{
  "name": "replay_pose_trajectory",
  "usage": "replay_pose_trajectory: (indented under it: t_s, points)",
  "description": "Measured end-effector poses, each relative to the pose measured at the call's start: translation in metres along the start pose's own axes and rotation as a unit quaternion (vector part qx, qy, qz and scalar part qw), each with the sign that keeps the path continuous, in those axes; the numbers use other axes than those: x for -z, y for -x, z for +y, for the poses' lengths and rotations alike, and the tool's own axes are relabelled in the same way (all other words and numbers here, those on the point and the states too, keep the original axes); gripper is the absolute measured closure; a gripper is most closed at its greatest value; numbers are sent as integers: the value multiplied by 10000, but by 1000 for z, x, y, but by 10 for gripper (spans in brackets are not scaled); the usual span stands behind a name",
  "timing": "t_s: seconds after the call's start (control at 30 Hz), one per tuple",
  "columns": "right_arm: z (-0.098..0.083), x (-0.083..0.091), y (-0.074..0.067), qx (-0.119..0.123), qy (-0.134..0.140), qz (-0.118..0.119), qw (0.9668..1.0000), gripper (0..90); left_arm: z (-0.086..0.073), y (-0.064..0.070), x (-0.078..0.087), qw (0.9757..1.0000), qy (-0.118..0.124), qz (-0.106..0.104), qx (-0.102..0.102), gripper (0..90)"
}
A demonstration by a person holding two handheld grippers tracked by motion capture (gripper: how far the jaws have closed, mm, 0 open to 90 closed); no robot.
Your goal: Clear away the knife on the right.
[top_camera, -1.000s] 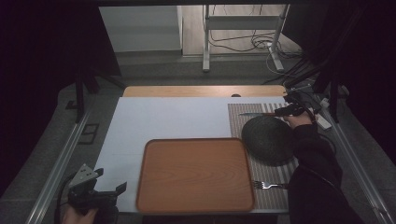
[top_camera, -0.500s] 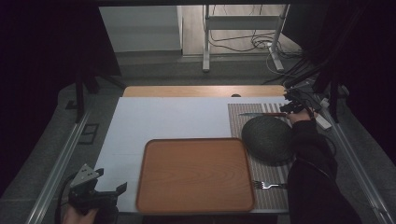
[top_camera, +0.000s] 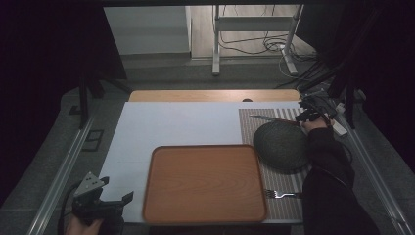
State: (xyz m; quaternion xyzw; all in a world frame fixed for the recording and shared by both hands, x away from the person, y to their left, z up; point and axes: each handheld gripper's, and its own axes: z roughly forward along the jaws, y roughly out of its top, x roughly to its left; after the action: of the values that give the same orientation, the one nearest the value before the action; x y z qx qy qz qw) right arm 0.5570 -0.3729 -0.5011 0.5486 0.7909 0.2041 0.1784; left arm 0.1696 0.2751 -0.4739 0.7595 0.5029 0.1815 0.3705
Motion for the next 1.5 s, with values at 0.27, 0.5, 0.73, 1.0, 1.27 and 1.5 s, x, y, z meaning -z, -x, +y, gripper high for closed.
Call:
replay_pose_trajectory:
  t_s: [0.27,0.5,0.73,1.0,1.27,1.5]
  points:
    - [-10,8,-1,8,-139,181,9997,892,0,1,0,10000,-19,14,-30,16]
    - [-15,12,-3,26,-263,326,9991,893,0,1,0,10000,-38,25,-51,17]
    - [-11,18,-2,-179,-132,326,9992,838,1,1,0,10000,-38,33,-64,17]
    - [-1,24,-8,-379,136,348,9986,578,1,1,0,10000,-38,36,-69,18]
    - [12,22,-28,-193,311,254,9990,247,1,1,0,10000,-40,36,-70,19]
    - [18,14,-40,-86,203,239,9995,84,1,1,0,10000,-45,37,-68,18]
